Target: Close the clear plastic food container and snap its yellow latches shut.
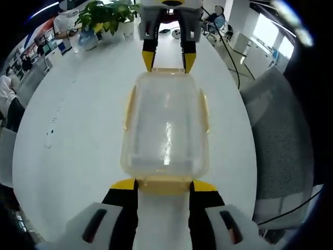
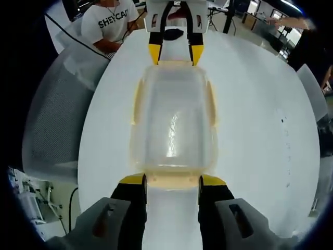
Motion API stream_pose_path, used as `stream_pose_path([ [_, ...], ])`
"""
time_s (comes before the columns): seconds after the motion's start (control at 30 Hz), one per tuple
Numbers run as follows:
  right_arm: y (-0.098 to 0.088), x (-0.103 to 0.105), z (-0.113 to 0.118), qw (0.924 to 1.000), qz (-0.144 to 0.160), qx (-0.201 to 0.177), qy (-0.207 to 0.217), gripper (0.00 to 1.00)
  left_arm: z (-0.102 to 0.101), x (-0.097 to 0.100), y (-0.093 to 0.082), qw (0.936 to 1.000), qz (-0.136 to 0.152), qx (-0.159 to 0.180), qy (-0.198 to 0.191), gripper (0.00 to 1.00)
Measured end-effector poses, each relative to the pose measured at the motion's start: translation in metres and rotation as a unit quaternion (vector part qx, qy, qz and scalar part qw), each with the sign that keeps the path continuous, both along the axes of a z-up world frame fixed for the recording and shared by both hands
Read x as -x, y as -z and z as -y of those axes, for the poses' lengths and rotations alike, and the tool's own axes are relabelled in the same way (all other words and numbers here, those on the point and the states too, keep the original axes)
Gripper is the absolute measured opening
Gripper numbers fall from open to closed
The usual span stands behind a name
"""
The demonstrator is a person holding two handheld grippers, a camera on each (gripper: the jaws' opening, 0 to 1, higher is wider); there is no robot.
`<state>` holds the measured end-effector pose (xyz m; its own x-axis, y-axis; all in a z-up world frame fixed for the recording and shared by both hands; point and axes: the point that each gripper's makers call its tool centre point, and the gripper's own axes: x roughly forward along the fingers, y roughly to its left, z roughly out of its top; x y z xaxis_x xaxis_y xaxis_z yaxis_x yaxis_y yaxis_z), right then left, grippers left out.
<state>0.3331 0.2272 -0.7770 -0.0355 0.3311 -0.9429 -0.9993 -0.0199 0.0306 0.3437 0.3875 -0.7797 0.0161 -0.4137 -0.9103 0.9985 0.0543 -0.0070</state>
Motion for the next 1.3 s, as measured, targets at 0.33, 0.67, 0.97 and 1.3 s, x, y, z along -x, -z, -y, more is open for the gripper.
stream_pose_path([
  [0.33, 0.0, -0.003, 0.002, 1.0, 0.002, 0.0, -0.001, 0.35, 0.001, 0.0, 0.001, 1.0, -0.001, -0.002, -0.004, 0.33],
  [0.67, 0.0, -0.001, 0.01, 1.0, 0.0, 0.005, -0.001, 0.35, 0.01, 0.001, 0.001, 1.0, 0.0, 0.002, -0.002, 0.33],
  [0.97, 0.002, 0.0, 0.018, 0.9999, 0.003, 0.01, -0.003, 0.35, 0.017, 0.002, 0.002, 1.0, 0.0, 0.002, -0.004, 0.33],
  [1.3, 0.005, -0.001, 0.025, 0.9998, 0.005, 0.016, -0.003, 0.35, 0.024, 0.002, 0.005, 1.0, -0.001, 0.003, -0.004, 0.33],
])
